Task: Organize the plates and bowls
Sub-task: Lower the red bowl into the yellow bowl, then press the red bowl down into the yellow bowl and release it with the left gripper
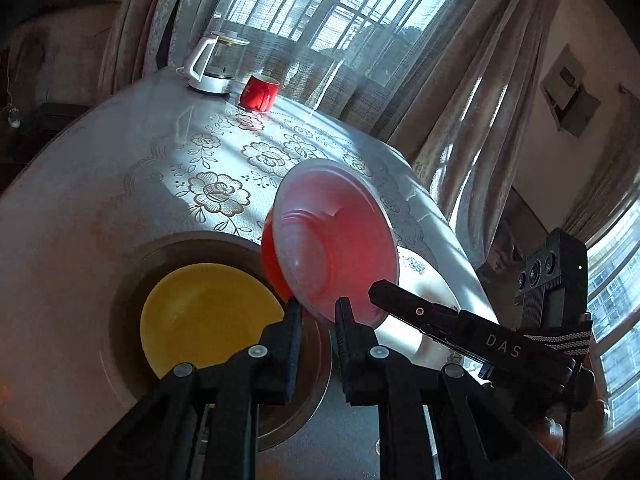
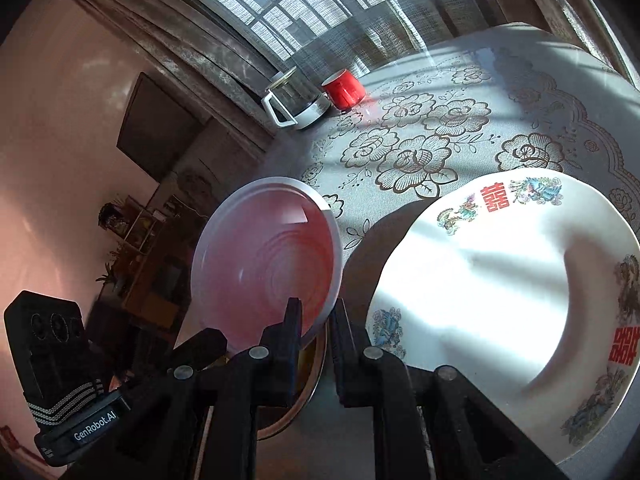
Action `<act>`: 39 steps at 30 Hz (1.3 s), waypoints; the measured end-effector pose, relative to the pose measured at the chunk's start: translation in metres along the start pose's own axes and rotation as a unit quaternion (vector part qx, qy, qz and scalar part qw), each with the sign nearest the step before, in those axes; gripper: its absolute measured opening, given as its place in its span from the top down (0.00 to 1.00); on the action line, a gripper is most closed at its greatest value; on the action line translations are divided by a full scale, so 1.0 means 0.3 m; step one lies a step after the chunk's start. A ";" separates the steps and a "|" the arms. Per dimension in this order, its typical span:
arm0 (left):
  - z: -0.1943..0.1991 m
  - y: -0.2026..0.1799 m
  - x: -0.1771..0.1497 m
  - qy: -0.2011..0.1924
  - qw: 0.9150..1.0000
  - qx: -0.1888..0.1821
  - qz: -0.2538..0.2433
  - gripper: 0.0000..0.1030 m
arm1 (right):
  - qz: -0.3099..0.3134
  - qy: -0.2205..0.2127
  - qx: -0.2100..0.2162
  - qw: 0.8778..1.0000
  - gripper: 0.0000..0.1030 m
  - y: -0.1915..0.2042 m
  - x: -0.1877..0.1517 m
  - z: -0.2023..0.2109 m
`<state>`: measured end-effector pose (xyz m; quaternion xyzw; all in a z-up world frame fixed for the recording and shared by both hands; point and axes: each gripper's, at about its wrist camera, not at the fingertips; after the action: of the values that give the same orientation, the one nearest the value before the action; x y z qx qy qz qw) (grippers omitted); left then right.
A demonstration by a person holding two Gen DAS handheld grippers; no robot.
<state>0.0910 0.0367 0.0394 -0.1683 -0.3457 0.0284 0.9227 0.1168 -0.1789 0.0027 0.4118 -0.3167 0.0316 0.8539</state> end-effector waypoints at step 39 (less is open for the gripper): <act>0.022 0.226 -0.136 0.045 0.996 0.031 0.066 0.85 | 0.015 0.102 -0.011 0.995 0.84 0.081 -0.129 -0.194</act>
<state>0.0600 0.0956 -0.0038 -0.1628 -0.2913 0.0921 0.9382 0.1083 -0.1126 -0.0293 0.3921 -0.2342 0.0827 0.8857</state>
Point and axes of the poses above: each gripper's, at about its wrist camera, not at the fingertips, and z roughly against the way its jaws point, y to its left, x to its top, and after that the axes turned 11 degrees about x, right-handed
